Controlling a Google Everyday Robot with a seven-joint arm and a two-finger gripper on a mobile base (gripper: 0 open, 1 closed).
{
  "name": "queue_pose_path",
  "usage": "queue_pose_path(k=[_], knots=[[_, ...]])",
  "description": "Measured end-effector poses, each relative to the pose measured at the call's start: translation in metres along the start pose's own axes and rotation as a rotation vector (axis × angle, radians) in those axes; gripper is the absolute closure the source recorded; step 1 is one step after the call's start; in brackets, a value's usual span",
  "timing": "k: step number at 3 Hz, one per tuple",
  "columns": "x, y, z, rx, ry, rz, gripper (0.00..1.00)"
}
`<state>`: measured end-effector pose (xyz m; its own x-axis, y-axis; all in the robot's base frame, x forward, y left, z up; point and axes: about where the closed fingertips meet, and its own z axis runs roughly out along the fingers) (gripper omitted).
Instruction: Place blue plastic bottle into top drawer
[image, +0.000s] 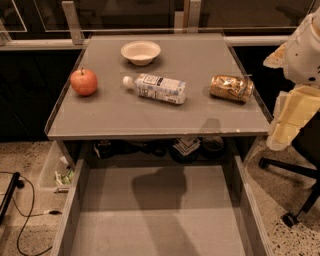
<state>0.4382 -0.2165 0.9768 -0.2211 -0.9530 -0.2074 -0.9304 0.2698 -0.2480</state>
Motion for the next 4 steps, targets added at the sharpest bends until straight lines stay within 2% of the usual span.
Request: queue_pose_path(k=[2, 3, 4], knots=[[-0.002, -0.005, 0.002, 0.017, -0.021, -0.008, 0.00], [-0.021, -0.019, 0.020, 0.028, -0.065, -0.065, 0.00], [-0.044, -0.026, 0.041, 0.012, -0.104, -0.125, 0.00]])
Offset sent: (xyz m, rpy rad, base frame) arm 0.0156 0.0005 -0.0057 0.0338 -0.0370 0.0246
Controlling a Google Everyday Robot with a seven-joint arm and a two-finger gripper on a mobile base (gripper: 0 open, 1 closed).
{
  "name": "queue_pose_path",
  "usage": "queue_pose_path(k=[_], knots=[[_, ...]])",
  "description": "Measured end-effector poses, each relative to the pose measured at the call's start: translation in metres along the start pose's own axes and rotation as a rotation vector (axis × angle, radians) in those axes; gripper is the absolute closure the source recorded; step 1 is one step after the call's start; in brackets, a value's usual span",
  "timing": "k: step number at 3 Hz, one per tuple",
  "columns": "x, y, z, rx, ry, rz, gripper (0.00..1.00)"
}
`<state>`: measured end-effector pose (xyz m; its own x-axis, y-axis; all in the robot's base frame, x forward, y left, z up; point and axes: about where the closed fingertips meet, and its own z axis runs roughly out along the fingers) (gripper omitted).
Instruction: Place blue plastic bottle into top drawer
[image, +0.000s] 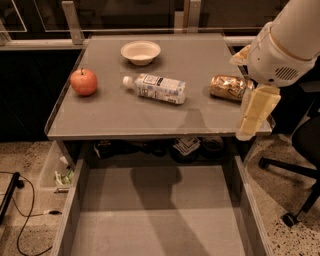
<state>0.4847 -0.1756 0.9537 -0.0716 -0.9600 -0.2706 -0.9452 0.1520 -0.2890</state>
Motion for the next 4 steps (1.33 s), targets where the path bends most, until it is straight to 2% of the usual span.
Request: queue_pose_path(k=[1, 2, 3, 4], knots=[[0.000, 0.000, 0.000, 0.000, 0.000, 0.000, 0.00], [-0.014, -0.008, 0.013, 0.012, -0.077, -0.002, 0.00], [-0.040, -0.028, 0.031, 0.029, -0.207, -0.016, 0.00], [-0.067, -0.045, 0.047, -0.009, -0.336, -0.006, 0.00]])
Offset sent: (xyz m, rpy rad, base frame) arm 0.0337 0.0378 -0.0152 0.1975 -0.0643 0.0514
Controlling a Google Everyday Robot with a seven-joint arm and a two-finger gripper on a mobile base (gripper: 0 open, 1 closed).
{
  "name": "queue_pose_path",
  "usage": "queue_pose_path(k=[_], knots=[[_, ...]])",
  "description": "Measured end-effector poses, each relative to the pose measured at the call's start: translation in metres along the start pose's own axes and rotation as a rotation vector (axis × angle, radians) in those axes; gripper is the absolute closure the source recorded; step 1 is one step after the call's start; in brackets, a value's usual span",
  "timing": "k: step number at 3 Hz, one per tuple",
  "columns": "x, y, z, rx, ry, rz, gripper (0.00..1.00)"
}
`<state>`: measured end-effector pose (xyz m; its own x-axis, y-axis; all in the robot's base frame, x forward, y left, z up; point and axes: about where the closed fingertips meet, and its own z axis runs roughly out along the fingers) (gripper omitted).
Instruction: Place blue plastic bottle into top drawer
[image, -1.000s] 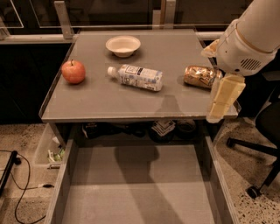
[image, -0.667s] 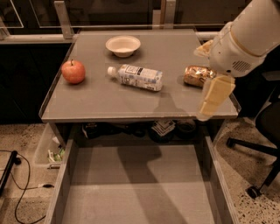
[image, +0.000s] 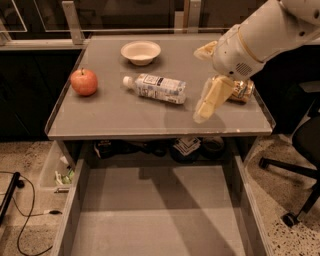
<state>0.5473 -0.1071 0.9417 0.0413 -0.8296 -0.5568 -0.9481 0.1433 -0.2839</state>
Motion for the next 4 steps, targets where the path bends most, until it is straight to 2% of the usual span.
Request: queue_pose_path(k=[1, 2, 3, 4], knots=[[-0.009, -0.011, 0.024, -0.069, -0.096, 0.050, 0.00], [-0.008, -0.016, 0.046, -0.126, -0.146, 0.106, 0.00], [-0.006, -0.026, 0.069, -0.146, -0.147, 0.146, 0.00], [-0.010, -0.044, 0.079, -0.106, -0.113, 0.151, 0.00]])
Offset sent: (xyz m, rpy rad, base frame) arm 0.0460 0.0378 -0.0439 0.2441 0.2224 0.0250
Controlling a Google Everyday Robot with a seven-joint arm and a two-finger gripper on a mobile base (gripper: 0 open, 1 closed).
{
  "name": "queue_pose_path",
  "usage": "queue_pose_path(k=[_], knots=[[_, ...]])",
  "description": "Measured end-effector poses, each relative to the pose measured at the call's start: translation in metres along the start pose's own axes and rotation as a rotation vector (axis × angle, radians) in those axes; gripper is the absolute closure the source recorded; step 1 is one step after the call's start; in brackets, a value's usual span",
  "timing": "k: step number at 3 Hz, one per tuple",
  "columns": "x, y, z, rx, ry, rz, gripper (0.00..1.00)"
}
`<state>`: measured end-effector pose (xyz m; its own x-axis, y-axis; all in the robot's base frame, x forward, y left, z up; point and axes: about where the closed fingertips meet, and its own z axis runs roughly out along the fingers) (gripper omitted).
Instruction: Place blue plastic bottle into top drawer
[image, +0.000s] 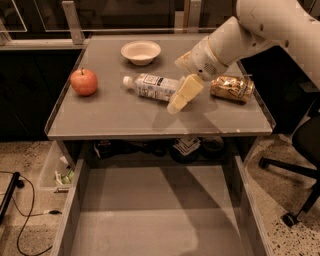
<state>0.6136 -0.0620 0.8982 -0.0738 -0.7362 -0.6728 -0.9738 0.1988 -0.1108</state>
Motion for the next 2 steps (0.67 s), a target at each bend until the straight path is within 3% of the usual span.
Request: queue_pose_path(k=[1, 2], knots=[[-0.003, -0.019, 0.006, 0.042, 0.035, 0.002, 0.00], [-0.002, -0.027, 0.020, 0.045, 0.060, 0.017, 0.00]])
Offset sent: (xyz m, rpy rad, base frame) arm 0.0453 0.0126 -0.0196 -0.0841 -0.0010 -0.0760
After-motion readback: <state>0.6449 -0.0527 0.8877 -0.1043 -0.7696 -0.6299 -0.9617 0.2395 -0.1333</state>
